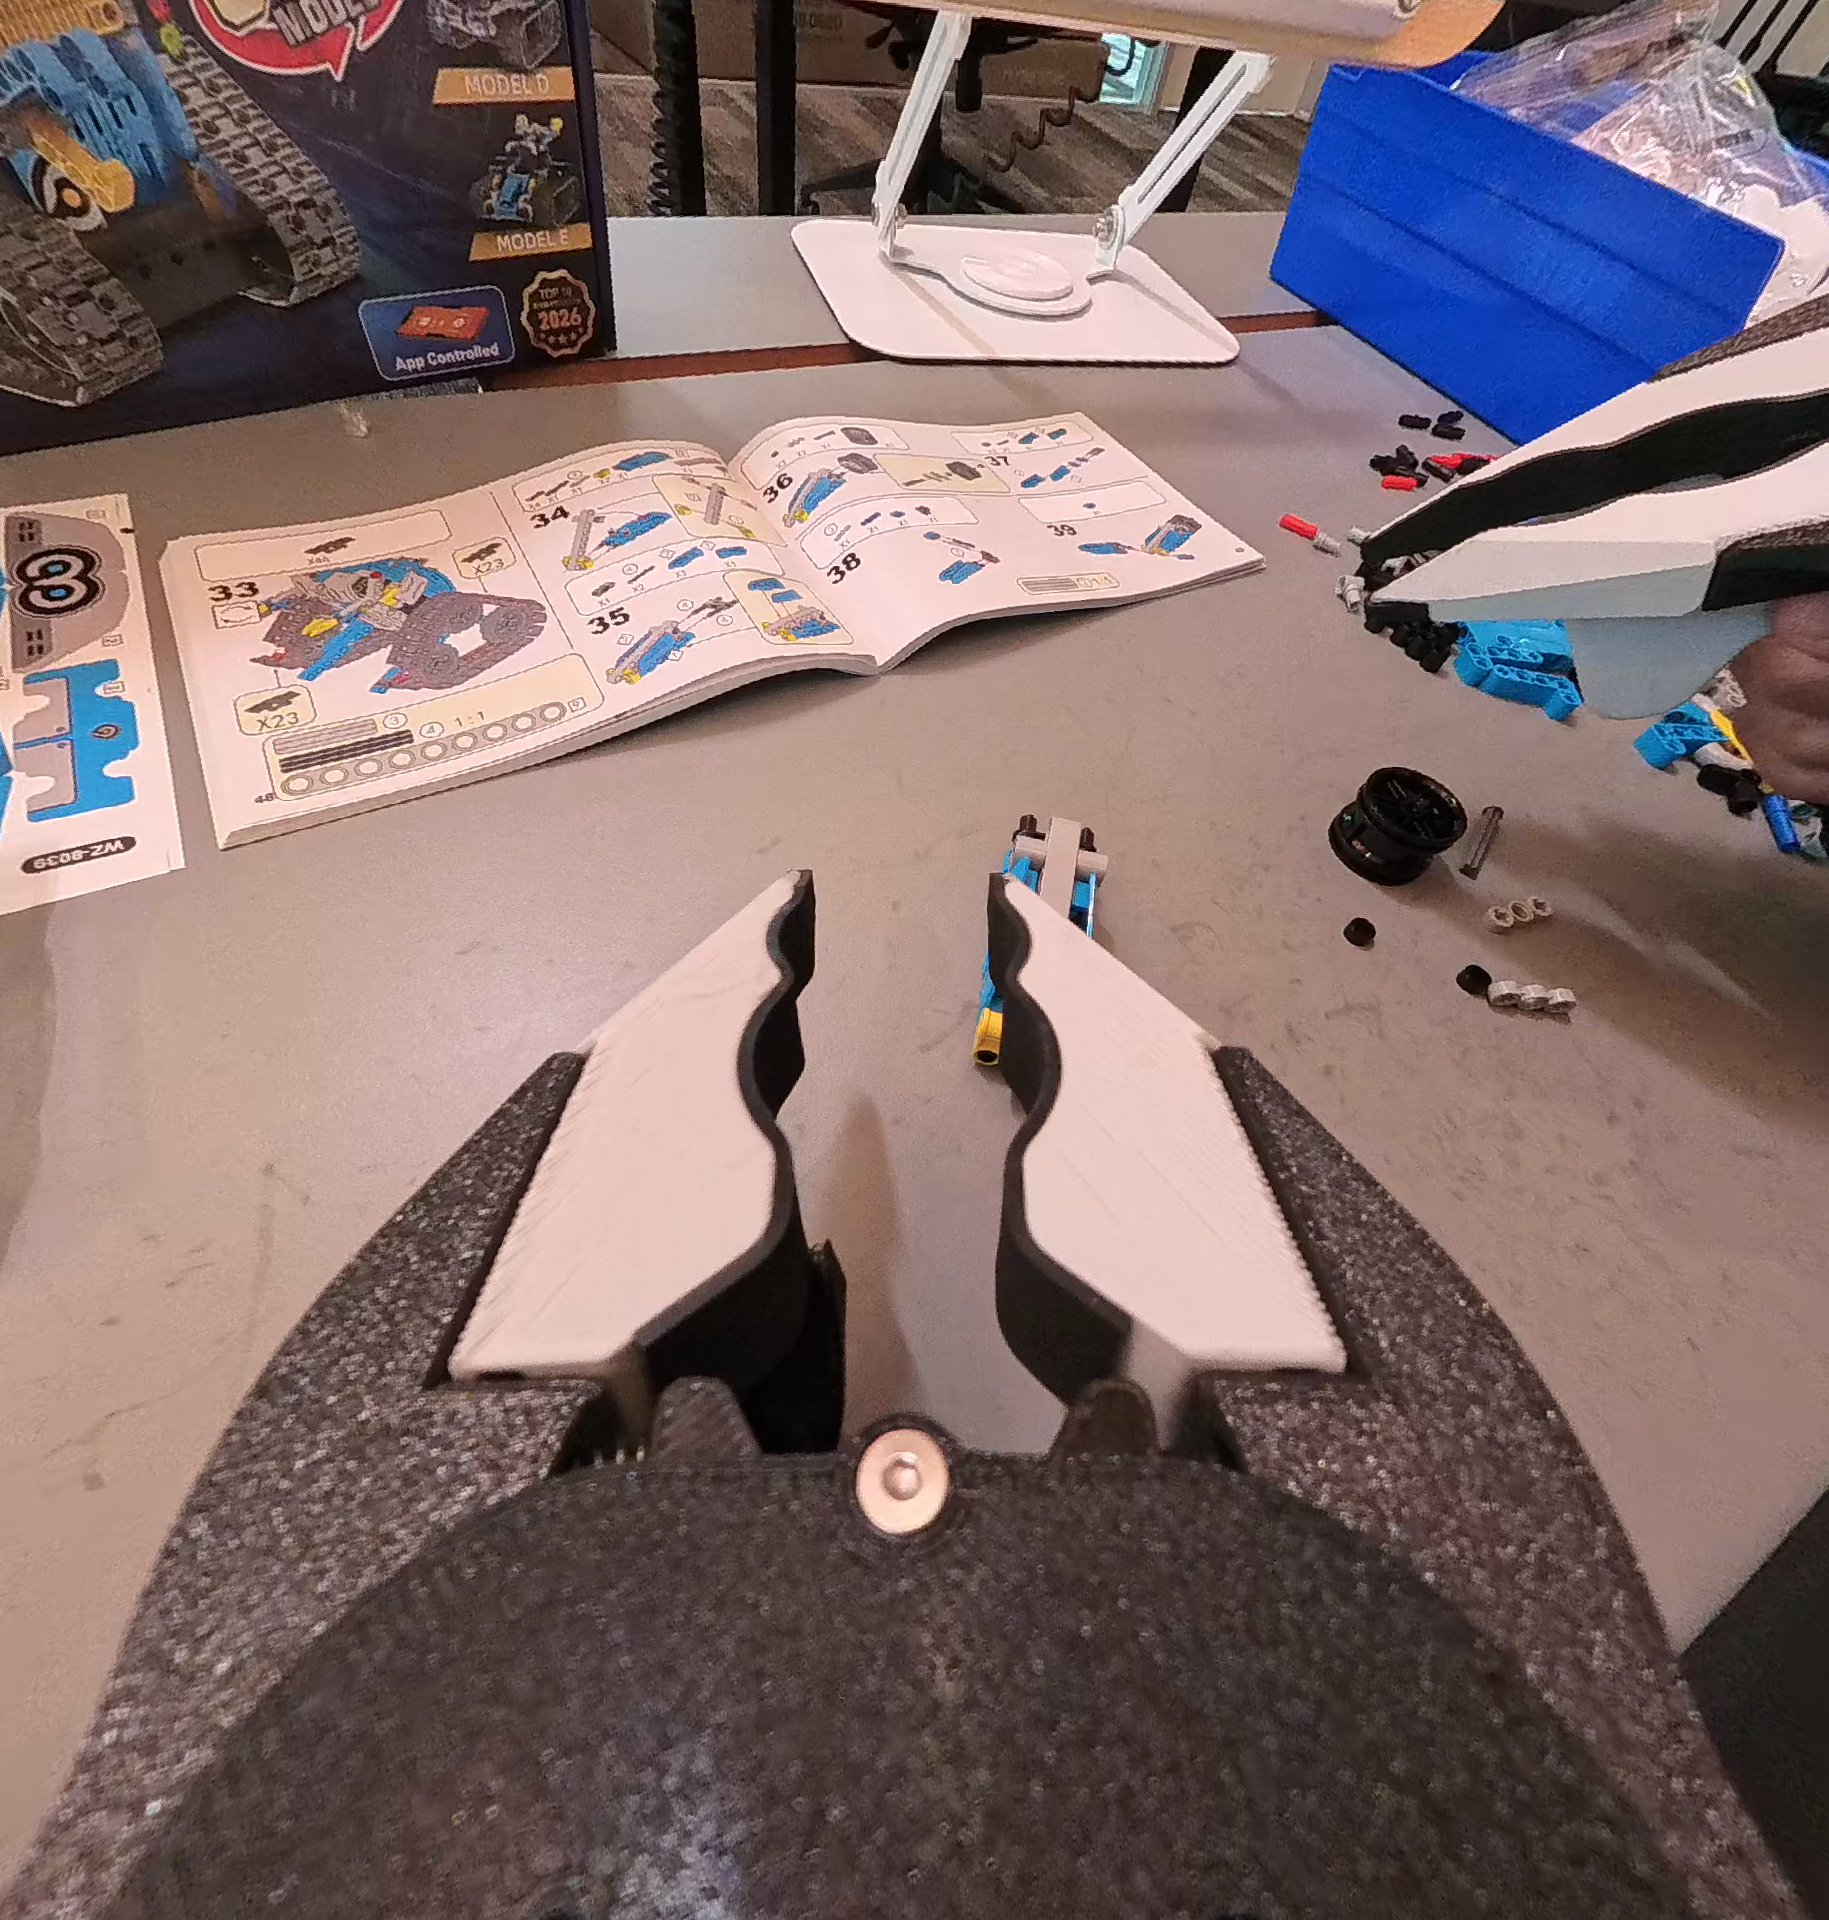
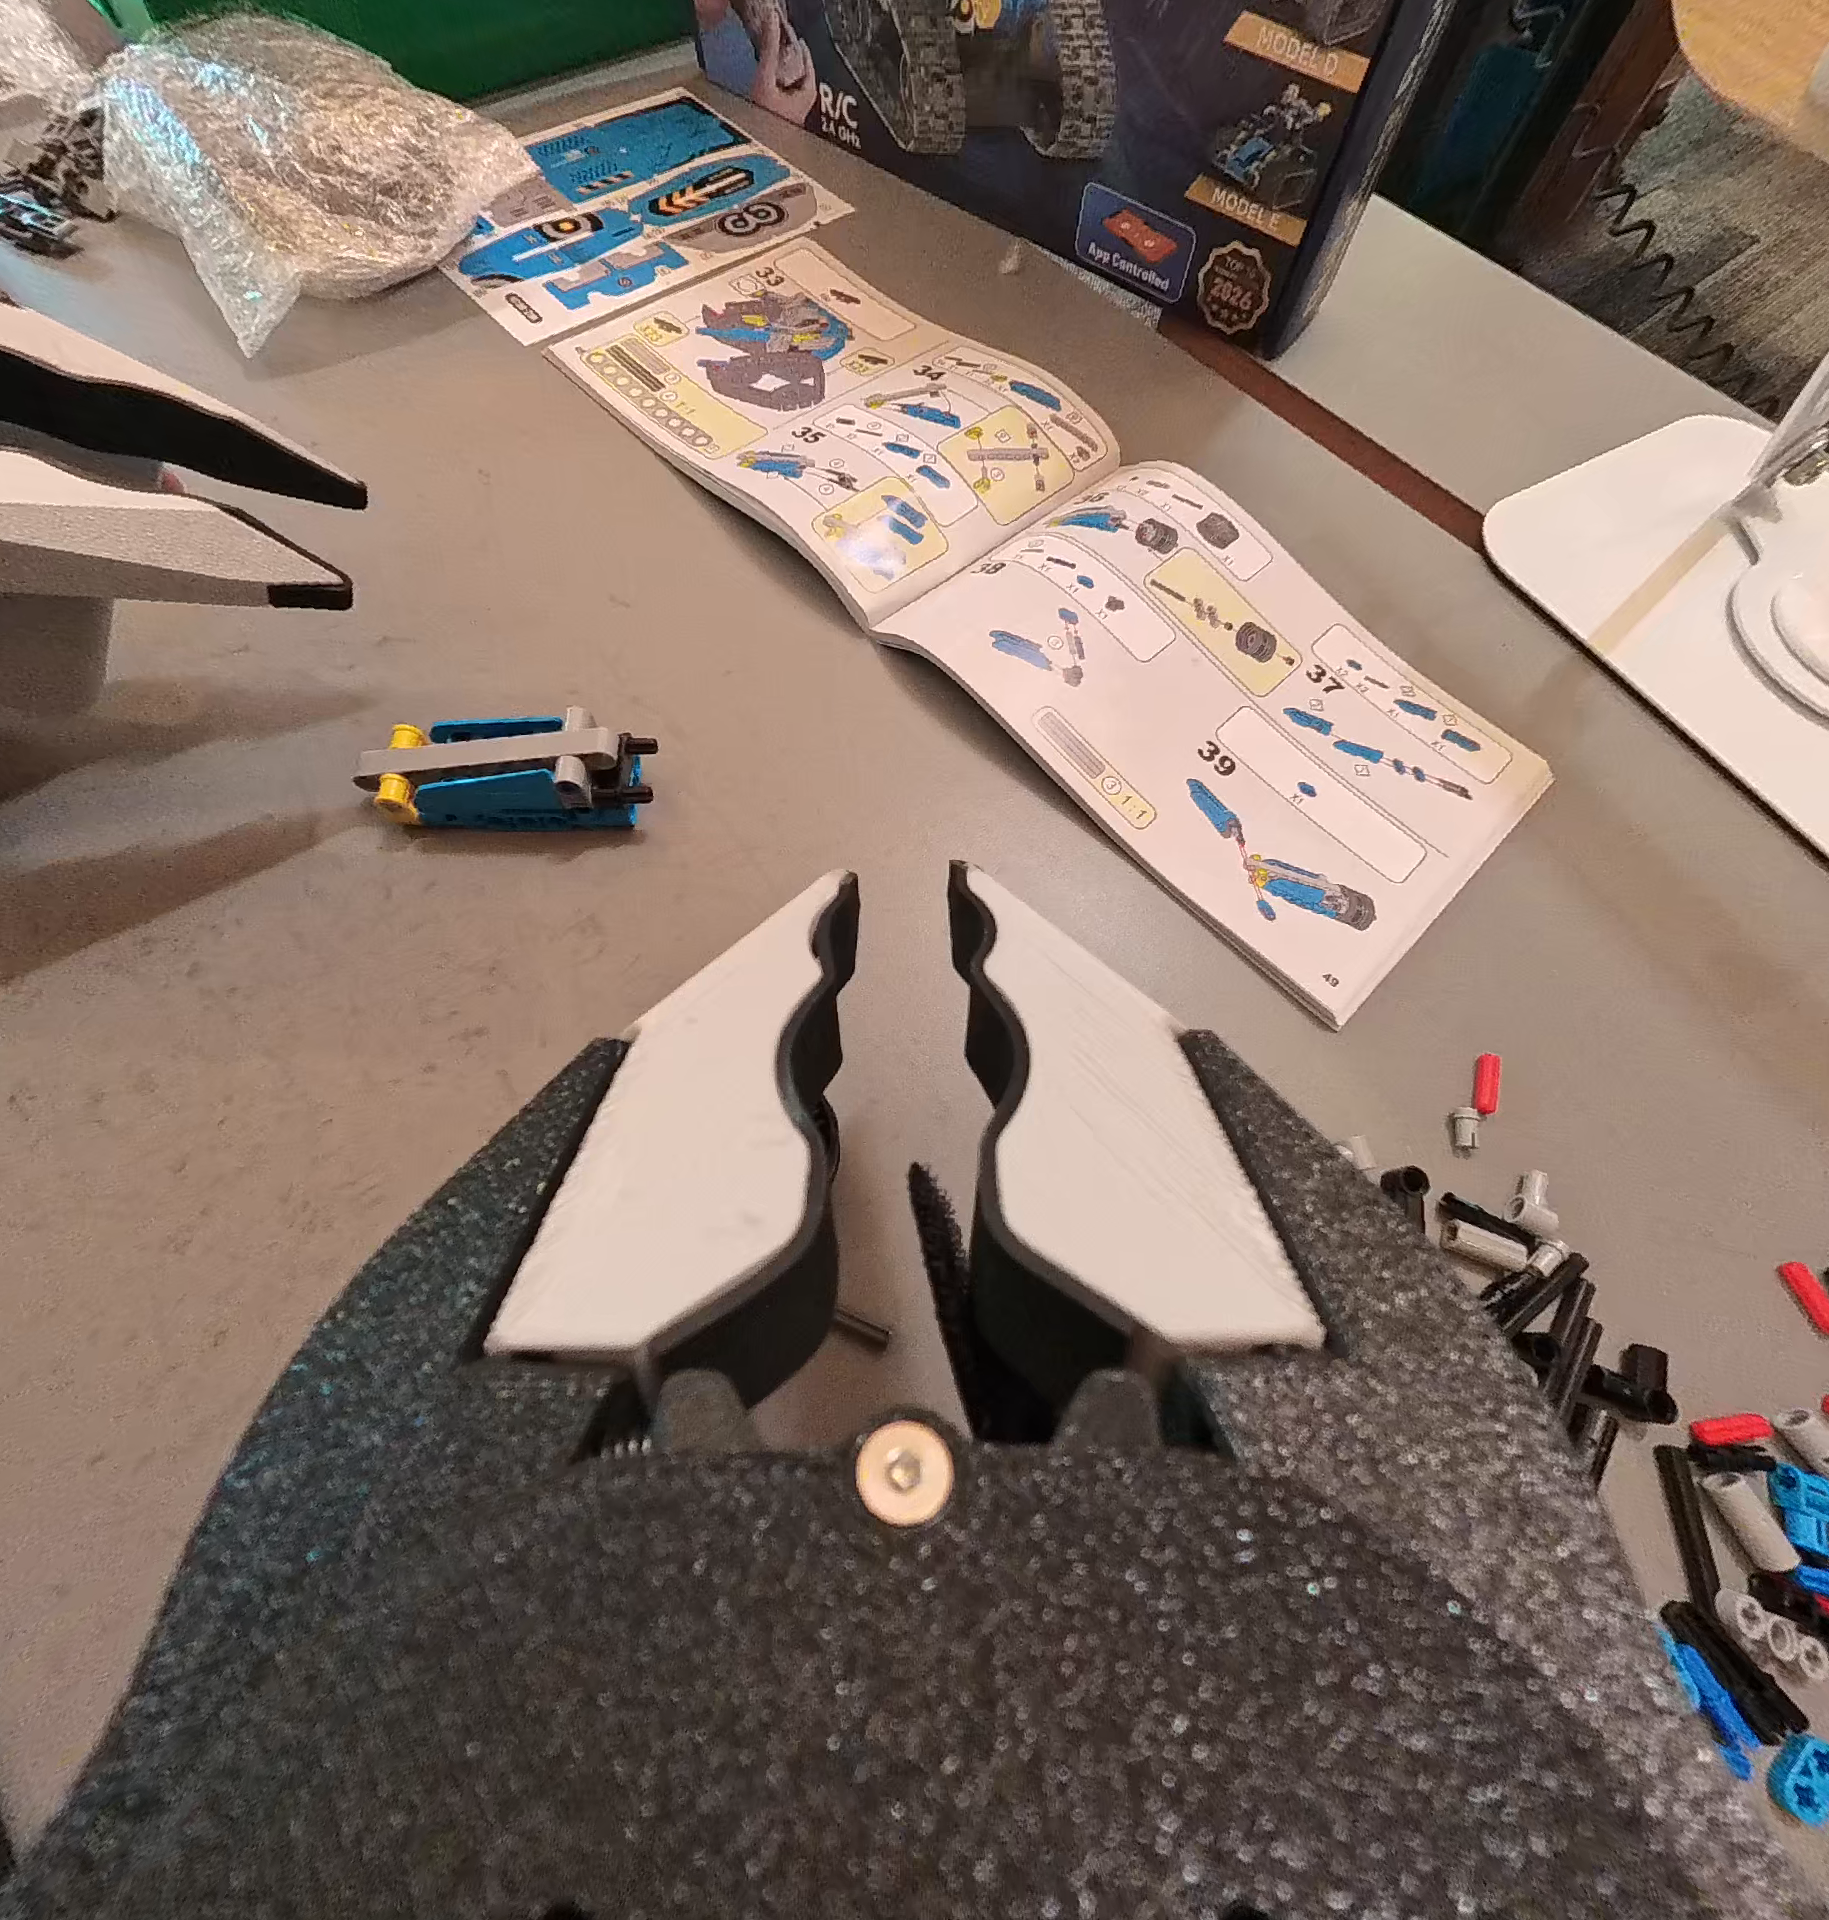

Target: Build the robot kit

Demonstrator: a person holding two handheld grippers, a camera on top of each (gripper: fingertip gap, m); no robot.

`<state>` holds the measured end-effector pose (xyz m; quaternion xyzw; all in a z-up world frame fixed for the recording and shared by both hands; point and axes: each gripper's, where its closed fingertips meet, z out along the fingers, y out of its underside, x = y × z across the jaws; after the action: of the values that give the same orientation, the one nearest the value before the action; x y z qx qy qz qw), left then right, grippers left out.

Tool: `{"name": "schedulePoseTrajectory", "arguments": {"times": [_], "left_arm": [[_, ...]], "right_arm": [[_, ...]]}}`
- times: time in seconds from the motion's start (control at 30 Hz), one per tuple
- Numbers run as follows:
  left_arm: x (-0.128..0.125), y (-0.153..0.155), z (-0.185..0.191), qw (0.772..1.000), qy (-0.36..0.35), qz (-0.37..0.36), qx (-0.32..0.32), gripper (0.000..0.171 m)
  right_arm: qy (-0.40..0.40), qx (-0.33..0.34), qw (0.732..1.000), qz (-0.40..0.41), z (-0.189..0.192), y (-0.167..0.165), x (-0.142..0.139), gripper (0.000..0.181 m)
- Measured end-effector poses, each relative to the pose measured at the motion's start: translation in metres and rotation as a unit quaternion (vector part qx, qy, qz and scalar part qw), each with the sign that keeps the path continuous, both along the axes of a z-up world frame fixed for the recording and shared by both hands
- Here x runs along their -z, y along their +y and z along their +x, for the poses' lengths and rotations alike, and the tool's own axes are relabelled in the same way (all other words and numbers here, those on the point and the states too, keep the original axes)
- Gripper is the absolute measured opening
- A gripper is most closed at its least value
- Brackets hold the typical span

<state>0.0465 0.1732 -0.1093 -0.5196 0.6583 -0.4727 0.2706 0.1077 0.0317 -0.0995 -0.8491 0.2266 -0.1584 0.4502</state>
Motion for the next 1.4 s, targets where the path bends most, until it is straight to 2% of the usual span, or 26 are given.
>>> {"name": "schedulePoseTrajectory", "arguments": {"times": [0.13,0.2,0.27,0.3,0.37,0.47,0.53,0.63,0.87,1.07,1.13,1.3,1.4], "left_arm": [[0.001,0.0,0.001,1.0,0.005,-0.002,0.0,0.033],[0.0,0.002,0.001,1.0,0.004,-0.008,-0.003,0.032],[0.0,0.003,0.001,1.0,0.004,-0.015,-0.006,0.032],[0.0,0.003,0.001,1.0,0.006,-0.017,-0.006,0.032],[0.001,0.003,0.002,1.0,0.009,-0.015,-0.004,0.032],[0.002,0.001,0.002,1.0,0.01,-0.01,-0.001,0.032],[0.001,0.002,0.001,1.0,0.006,-0.012,-0.002,0.032],[0.0,0.002,0.001,1.0,0.004,-0.014,-0.002,0.032],[-0.001,0.001,0.0,1.0,-0.001,-0.009,0.0,0.032],[-0.002,0.0,-0.001,1.0,-0.004,-0.006,0.002,0.032],[-0.002,0.0,-0.001,1.0,-0.004,-0.005,0.002,0.032],[-0.002,0.0,-0.001,1.0,-0.005,-0.004,0.003,0.032],[-0.003,-0.002,-0.002,1.0,-0.008,0.0,0.008,0.032]], "right_arm": [[0.009,-0.012,1.0,-0.012,-0.006,-0.002,0.001,0.023],[0.005,-0.021,1.0,0.014,-0.018,-0.005,-0.02,0.024],[0.006,-0.08,0.994,0.067,-0.049,-0.005,-0.043,0.011],[0.003,-0.095,0.993,0.064,-0.058,-0.008,-0.044,0.011],[0.019,-0.118,0.993,0.02,-0.072,-0.013,-0.025,0.012],[0.088,-0.161,0.983,-0.024,-0.093,-0.015,0.014,0.012],[0.124,-0.17,0.976,-0.054,-0.102,-0.019,0.036,0.014],[0.134,-0.172,0.971,-0.099,-0.107,-0.028,0.054,0.014],[0.118,-0.129,0.98,-0.098,-0.094,-0.048,0.054,0.027],[0.128,-0.095,0.984,-0.085,-0.077,-0.057,0.057,0.027],[0.155,-0.101,0.98,-0.075,-0.079,-0.055,0.06,0.023],[0.155,-0.09,0.981,-0.074,-0.073,-0.058,0.063,0.006],[0.136,-0.099,0.982,-0.085,-0.075,-0.056,0.061,0.005]]}}
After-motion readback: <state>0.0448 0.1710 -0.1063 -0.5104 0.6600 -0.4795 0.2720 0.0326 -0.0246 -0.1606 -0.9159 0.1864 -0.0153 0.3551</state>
